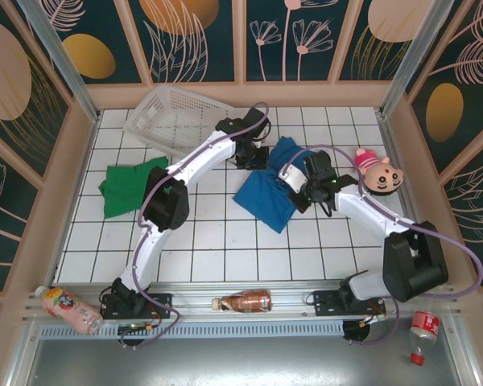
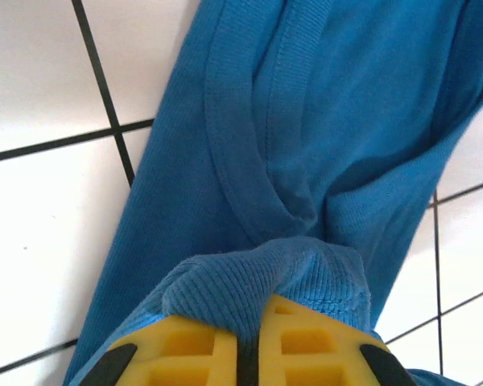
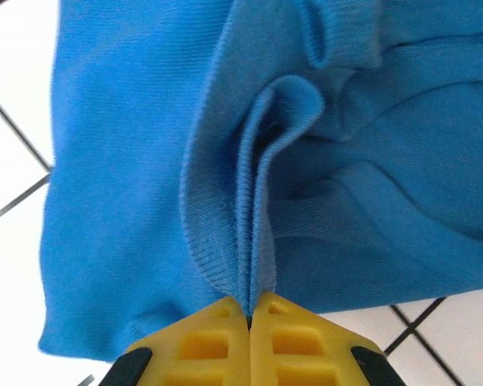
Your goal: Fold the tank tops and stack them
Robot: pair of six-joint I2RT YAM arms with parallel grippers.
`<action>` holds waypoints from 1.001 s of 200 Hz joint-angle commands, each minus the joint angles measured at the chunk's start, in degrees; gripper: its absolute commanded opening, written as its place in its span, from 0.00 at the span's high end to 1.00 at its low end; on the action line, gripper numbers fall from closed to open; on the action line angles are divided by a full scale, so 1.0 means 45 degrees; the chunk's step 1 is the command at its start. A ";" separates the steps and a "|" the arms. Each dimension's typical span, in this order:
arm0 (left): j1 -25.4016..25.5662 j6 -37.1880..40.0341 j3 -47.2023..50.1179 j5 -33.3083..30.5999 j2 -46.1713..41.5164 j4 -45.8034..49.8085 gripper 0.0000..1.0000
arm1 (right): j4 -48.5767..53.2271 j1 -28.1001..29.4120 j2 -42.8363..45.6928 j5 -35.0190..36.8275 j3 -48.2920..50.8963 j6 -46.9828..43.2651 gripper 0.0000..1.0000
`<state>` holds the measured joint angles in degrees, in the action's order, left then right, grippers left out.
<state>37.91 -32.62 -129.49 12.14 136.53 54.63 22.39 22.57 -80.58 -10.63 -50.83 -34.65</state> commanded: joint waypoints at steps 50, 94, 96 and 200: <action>-0.0522 0.0214 -0.0520 0.0605 0.1621 -0.1854 0.72 | -0.2318 -0.1152 -0.2837 0.0822 -0.1098 -0.0063 0.92; -0.0566 0.0166 -0.0527 -0.0210 0.1430 -0.3774 0.48 | -0.2452 -0.1666 -0.4031 0.2439 -0.1862 0.1249 0.71; -0.0566 0.0200 -0.0522 -0.0289 0.1396 -0.3804 0.47 | -0.2475 -0.1683 -0.4043 0.2484 -0.1891 0.1347 0.70; -0.0535 -0.0596 0.5755 -0.0180 -0.3883 -0.2981 0.31 | -0.2608 -0.0615 0.0173 0.0004 0.0467 0.1787 0.48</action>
<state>35.66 -31.07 -116.73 6.28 127.63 40.14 10.68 14.61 -87.29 -3.16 -54.72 -25.02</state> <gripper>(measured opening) 0.705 0.498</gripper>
